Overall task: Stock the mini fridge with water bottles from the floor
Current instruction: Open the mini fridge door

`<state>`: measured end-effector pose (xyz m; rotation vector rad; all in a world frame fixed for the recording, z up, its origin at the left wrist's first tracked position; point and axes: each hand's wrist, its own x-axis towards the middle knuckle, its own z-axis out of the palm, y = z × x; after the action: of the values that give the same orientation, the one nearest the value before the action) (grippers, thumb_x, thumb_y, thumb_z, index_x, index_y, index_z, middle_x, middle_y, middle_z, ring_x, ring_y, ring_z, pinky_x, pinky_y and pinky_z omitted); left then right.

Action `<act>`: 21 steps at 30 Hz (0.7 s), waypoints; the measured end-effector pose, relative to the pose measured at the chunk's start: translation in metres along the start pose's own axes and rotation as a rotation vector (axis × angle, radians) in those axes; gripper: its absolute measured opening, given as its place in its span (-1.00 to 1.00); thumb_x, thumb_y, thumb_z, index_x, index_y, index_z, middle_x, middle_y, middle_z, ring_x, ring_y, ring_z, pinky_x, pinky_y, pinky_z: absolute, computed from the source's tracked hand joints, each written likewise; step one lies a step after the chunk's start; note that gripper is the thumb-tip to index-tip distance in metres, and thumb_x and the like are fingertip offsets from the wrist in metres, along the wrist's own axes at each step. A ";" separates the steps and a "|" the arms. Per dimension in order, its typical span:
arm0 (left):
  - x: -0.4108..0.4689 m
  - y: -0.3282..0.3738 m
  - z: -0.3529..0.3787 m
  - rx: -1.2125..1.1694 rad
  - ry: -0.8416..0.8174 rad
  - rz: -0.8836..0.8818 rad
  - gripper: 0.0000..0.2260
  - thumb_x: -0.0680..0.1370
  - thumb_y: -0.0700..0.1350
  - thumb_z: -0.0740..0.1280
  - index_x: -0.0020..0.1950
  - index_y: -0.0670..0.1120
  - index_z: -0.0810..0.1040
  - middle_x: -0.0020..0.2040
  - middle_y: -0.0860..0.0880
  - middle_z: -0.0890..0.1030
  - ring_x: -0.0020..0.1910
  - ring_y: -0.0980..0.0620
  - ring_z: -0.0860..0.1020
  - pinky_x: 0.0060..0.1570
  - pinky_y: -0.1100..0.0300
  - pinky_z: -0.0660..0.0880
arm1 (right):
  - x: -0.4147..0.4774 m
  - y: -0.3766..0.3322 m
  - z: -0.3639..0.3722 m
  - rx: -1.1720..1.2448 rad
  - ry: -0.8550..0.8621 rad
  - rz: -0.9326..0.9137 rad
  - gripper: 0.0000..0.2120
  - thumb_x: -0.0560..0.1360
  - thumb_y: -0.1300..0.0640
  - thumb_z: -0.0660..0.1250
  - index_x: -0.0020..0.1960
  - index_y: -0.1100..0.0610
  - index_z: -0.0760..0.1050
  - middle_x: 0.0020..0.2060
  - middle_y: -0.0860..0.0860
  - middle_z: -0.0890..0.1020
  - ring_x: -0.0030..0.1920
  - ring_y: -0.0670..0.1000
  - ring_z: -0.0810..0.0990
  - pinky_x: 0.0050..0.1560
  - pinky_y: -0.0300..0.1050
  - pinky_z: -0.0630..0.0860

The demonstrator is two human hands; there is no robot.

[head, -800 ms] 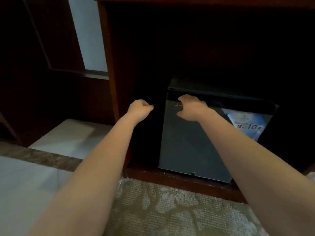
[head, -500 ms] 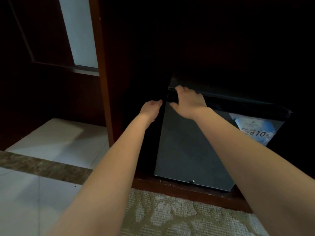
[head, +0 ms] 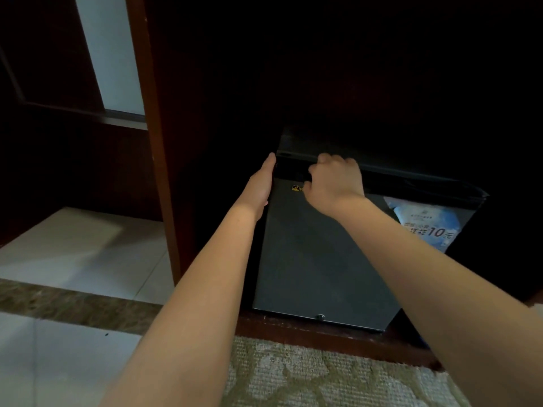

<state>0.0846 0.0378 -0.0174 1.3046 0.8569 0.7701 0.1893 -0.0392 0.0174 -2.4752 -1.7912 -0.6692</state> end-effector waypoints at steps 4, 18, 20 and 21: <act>-0.005 0.002 0.004 0.021 -0.002 -0.015 -0.44 0.60 0.23 0.06 0.52 -0.02 0.17 0.46 0.00 0.31 0.30 0.11 0.34 -0.08 0.35 0.31 | 0.001 -0.002 -0.007 0.025 -0.086 0.042 -0.59 0.54 -0.03 0.19 0.31 0.12 0.48 0.22 0.07 0.47 0.22 0.13 0.44 0.28 0.06 0.30; -0.085 -0.002 0.008 0.264 0.134 -0.001 -0.38 0.53 0.24 0.21 0.46 -0.12 0.31 0.40 -0.08 0.41 0.35 -0.07 0.40 0.15 0.19 0.34 | -0.079 0.006 -0.038 0.122 -0.166 -0.001 -0.52 0.51 0.06 0.23 0.42 0.05 0.36 0.33 0.10 0.39 0.36 0.15 0.31 0.34 0.12 0.25; -0.107 0.000 0.011 0.362 0.123 0.015 -0.39 0.54 0.22 0.20 0.45 -0.14 0.32 0.40 -0.09 0.41 0.34 -0.07 0.41 0.11 0.21 0.32 | -0.098 0.011 -0.044 0.186 -0.220 0.033 -0.44 0.53 0.08 0.21 0.51 -0.01 0.21 0.41 0.10 0.30 0.43 0.14 0.22 0.39 0.14 0.22; -0.118 0.000 0.012 0.396 0.116 0.009 -0.39 0.54 0.22 0.19 0.45 -0.15 0.33 0.40 -0.10 0.41 0.35 -0.08 0.40 0.11 0.20 0.32 | -0.108 0.013 -0.046 0.223 -0.239 0.049 -0.42 0.53 0.10 0.21 0.52 -0.02 0.15 0.44 0.10 0.26 0.46 0.14 0.17 0.42 0.16 0.19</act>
<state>0.0376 -0.0700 -0.0048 1.6232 1.1374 0.7105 0.1582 -0.1534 0.0249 -2.5234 -1.7556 -0.1640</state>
